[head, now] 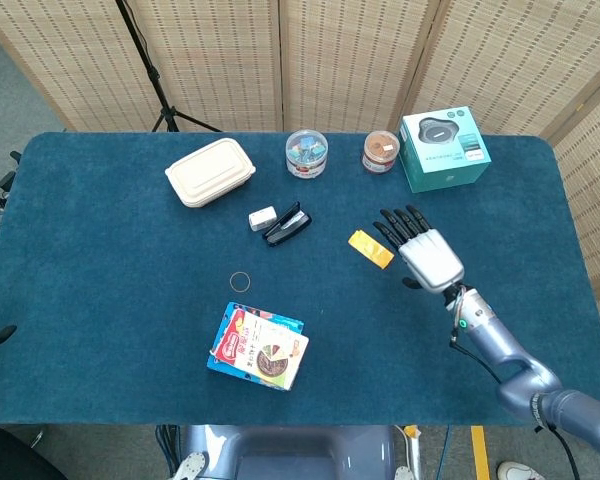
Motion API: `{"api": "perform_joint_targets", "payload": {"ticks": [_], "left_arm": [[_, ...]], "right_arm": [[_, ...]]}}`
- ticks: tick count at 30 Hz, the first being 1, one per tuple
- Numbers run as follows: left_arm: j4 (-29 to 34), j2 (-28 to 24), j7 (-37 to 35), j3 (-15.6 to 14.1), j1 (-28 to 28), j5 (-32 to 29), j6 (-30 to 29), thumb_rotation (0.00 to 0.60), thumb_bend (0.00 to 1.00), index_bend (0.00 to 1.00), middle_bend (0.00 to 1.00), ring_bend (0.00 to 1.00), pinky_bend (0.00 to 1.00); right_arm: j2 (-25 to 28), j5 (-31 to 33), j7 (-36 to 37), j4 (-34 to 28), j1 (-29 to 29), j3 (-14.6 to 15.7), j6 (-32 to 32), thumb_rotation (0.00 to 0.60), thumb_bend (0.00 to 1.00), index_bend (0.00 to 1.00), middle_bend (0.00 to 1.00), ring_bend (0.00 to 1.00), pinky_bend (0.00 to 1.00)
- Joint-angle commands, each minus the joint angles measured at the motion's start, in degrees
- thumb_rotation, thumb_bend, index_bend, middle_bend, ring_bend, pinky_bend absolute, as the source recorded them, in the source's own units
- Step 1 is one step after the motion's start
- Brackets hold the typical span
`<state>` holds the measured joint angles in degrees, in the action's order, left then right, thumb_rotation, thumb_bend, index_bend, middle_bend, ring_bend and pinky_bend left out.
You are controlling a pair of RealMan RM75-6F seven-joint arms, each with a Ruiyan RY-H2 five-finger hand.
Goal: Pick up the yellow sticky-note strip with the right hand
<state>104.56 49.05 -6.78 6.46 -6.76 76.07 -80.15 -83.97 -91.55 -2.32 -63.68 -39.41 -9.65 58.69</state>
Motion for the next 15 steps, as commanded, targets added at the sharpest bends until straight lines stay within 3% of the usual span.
{"api": "perform_joint_targets", "payload": {"ticks": [1, 11, 15], "left_arm": [[0.03, 0.02, 0.29, 0.22, -0.32, -0.59, 0.51, 0.6, 0.0, 0.0, 0.0, 0.0, 0.0], [0.39, 0.28, 1.88, 0.62, -1.09, -2.36, 1.78, 0.6, 0.0, 0.0, 0.0, 0.0, 0.0], [0.45, 0.33, 2.17, 0.73, -1.22, -2.84, 2.01, 0.6, 0.0, 0.0, 0.0, 0.0, 0.0]], "right_arm": [[-2.69, 0.72, -0.62, 2.81, -2.01, -0.13, -1.8, 0.6, 0.0, 0.0, 0.0, 0.0, 0.0], [-8.44, 1.21, 0.44, 11.21, -6.87, 1.13, -5.69, 0.6, 0.0, 0.0, 0.0, 0.0, 0.0], [-10.14, 1.6, 2.34, 15.27, -7.51, 2.07, -6.64, 0.6, 0.13, 0.0, 0.0, 0.0, 0.0]]}}
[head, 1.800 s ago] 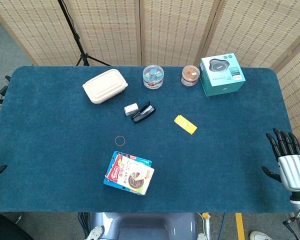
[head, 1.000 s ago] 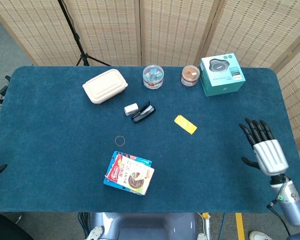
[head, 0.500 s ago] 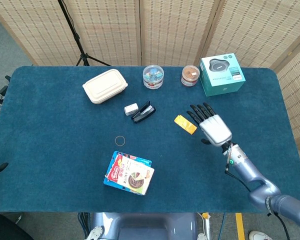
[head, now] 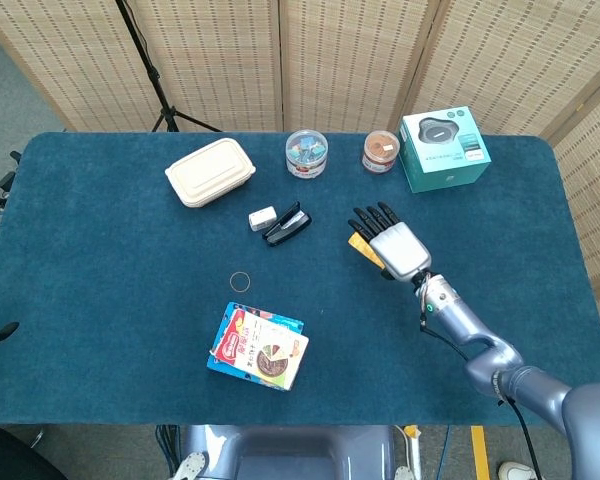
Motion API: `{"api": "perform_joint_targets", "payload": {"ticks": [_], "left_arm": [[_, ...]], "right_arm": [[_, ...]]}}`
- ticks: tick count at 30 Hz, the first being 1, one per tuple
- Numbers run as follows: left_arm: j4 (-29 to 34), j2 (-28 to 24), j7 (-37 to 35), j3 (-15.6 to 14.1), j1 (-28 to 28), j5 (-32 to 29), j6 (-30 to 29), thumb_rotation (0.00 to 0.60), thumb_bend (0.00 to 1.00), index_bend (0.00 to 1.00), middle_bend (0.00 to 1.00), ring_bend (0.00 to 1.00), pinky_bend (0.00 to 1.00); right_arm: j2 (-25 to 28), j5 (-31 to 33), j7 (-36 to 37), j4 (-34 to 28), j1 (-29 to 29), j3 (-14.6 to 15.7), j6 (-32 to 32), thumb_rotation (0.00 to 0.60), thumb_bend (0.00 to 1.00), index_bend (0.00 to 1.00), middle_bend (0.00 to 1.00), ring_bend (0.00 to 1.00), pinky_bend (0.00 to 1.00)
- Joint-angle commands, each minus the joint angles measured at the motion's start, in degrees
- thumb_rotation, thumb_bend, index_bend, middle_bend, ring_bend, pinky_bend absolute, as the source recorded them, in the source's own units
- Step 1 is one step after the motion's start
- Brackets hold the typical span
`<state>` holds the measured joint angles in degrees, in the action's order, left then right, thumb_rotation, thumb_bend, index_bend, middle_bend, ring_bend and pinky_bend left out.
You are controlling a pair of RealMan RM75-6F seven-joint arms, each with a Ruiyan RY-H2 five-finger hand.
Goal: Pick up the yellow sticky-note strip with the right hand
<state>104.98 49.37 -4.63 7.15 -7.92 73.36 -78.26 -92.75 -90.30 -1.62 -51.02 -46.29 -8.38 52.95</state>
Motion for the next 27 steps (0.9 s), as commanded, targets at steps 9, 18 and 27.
{"api": "perform_joint_targets", "payload": {"ticks": [9, 18, 27], "left_arm": [[0.44, 0.21, 1.16, 0.09, -0.41, -0.54, 0.49, 0.6, 0.0, 0.0, 0.0, 0.0, 0.0], [0.74, 0.36, 1.87, 0.18, -0.63, -0.98, 0.66, 0.6, 0.0, 0.0, 0.0, 0.0, 0.0], [0.92, 0.43, 2.34, 0.11, -0.67, -0.99, 0.63, 0.6, 0.0, 0.0, 0.0, 0.0, 0.0]], "right_arm": [[-4.38, -0.16, 5.61, 9.46, -1.2, 2.83, -0.06, 0.6, 0.24, 0.0, 0.0, 0.0, 0.0], [-6.34, -1.2, 9.37, 13.34, -1.09, 4.92, 1.54, 0.6, 0.54, 0.0, 0.0, 0.0, 0.0], [-8.77, -1.97, 13.41, 17.35, -1.19, 6.76, 1.71, 0.6, 0.54, 0.0, 0.0, 0.0, 0.0]]}}
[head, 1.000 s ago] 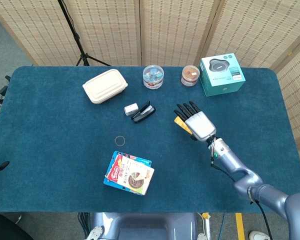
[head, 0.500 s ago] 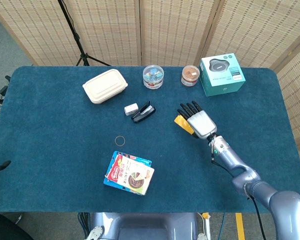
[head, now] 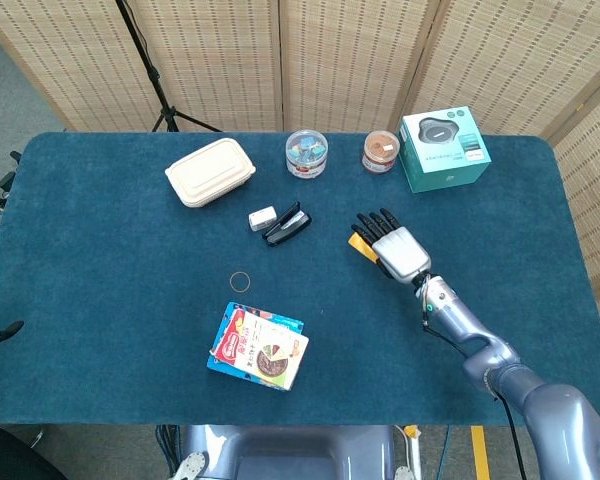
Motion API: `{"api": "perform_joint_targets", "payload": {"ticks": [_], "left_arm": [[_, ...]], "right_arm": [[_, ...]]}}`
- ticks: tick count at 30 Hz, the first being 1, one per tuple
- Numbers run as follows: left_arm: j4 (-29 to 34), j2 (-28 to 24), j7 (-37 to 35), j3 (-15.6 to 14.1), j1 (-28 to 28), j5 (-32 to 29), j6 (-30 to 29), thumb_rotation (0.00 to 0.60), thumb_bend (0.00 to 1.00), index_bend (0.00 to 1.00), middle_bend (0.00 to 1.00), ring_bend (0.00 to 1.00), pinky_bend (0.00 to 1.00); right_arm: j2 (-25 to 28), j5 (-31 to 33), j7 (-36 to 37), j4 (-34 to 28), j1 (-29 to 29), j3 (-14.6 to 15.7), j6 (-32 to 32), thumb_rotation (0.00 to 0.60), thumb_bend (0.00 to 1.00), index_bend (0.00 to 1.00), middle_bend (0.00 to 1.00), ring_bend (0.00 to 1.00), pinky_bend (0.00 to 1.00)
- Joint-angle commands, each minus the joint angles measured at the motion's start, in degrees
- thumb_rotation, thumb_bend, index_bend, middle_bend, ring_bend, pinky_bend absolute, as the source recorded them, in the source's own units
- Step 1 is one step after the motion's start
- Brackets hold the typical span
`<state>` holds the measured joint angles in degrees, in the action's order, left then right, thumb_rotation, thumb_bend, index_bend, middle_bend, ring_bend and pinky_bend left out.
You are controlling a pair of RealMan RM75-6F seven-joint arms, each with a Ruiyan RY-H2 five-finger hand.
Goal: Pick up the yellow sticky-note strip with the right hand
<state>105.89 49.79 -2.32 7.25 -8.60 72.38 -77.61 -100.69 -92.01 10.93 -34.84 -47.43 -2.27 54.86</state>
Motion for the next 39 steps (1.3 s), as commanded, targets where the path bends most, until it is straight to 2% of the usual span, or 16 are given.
{"api": "perform_joint_targets", "payload": {"ticks": [1, 11, 23, 32, 39], "left_arm": [[0.02, 0.01, 0.04, -0.01, 0.01, -0.01, -0.02, 0.6, 0.0, 0.0, 0.0, 0.0, 0.0], [-0.02, 0.04, 0.14, 0.08, -0.11, -0.34, 0.14, 0.6, 0.0, 0.0, 0.0, 0.0, 0.0], [-0.09, 0.0, 0.09, 0.15, -0.25, -0.7, 0.44, 0.6, 0.0, 0.0, 0.0, 0.0, 0.0], [0.04, 0.02, 0.24, 0.1, -0.33, -0.52, 0.47, 0.6, 0.0, 0.0, 0.0, 0.0, 0.0], [-0.09, -0.1, -0.24, 0.11, -0.24, -0.55, 0.44, 0.6, 0.0, 0.0, 0.0, 0.0, 0.0]], "right_arm": [[-1.07, -0.31, 1.11, 1.55, -0.05, 0.88, -0.42, 0.6, 0.54, 0.0, 0.0, 0.0, 0.0], [-3.16, -1.01, 1.67, 4.98, -0.31, 2.51, -1.14, 0.6, 0.54, 0.0, 0.0, 0.0, 0.0], [-2.94, -1.45, 1.32, 4.04, 0.07, 3.83, -1.14, 0.6, 0.54, 0.0, 0.0, 0.0, 0.0], [-3.62, -0.75, 0.74, 5.12, -0.7, 3.43, -2.44, 0.6, 0.54, 0.0, 0.0, 0.0, 0.0], [-5.34, 0.41, -0.62, 8.74, -1.42, 2.34, -3.11, 0.6, 0.54, 0.0, 0.0, 0.0, 0.0]]}}
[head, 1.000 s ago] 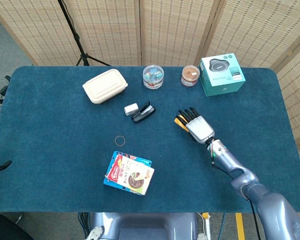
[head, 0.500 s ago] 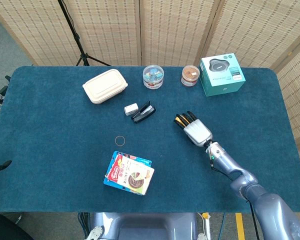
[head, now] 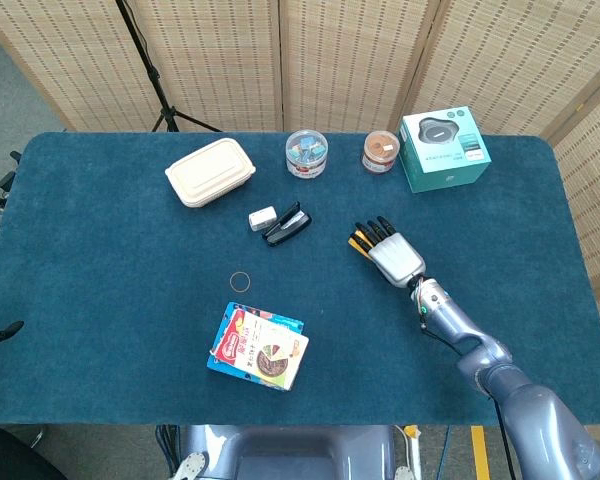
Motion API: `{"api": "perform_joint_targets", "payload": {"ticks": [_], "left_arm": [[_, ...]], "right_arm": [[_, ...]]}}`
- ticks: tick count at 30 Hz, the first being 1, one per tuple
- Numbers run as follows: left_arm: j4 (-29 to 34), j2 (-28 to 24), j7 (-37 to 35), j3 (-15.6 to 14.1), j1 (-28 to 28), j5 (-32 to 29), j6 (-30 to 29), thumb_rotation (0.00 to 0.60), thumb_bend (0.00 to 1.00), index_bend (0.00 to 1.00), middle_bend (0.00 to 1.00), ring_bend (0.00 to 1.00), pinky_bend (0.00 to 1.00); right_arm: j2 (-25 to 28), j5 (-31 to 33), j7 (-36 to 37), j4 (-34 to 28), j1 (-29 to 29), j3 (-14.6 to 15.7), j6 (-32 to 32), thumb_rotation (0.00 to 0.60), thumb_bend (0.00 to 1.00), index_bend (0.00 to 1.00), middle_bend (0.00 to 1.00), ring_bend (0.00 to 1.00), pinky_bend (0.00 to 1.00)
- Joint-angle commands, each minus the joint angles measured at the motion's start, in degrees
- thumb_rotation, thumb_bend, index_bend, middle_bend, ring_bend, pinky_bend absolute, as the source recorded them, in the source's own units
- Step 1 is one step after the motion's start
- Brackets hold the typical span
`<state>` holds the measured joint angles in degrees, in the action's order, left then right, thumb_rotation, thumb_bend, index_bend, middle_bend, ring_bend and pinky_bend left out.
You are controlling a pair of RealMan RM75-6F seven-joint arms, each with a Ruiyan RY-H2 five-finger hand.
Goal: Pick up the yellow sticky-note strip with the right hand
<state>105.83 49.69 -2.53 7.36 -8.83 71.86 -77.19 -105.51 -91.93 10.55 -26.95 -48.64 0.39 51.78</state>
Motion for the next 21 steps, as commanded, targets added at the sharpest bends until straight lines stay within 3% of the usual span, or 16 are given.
{"api": "perform_joint_targets", "payload": {"ticks": [1, 12, 21], "left_arm": [[-0.05, -0.01, -0.06, 0.02, -0.02, -0.05, 0.05, 0.6, 0.0, 0.0, 0.0, 0.0, 0.0], [0.02, -0.19, -0.29, -0.02, -0.02, 0.04, 0.14, 0.6, 0.0, 0.0, 0.0, 0.0, 0.0], [-0.05, -0.24, -0.55, 0.0, -0.02, 0.02, 0.19, 0.6, 0.0, 0.0, 0.0, 0.0, 0.0]], "right_arm": [[-0.67, 0.42, -0.27, 1.2, -0.26, -0.41, 0.01, 0.6, 0.54, 0.0, 0.0, 0.0, 0.0], [-0.34, -0.07, 0.61, 0.64, -0.49, 0.61, -0.73, 0.6, 0.54, 0.01, 0.0, 0.0, 0.0], [-0.96, 0.52, 0.11, 1.7, -0.23, 0.25, -0.35, 0.6, 0.54, 0.32, 0.0, 0.0, 0.0]]}}
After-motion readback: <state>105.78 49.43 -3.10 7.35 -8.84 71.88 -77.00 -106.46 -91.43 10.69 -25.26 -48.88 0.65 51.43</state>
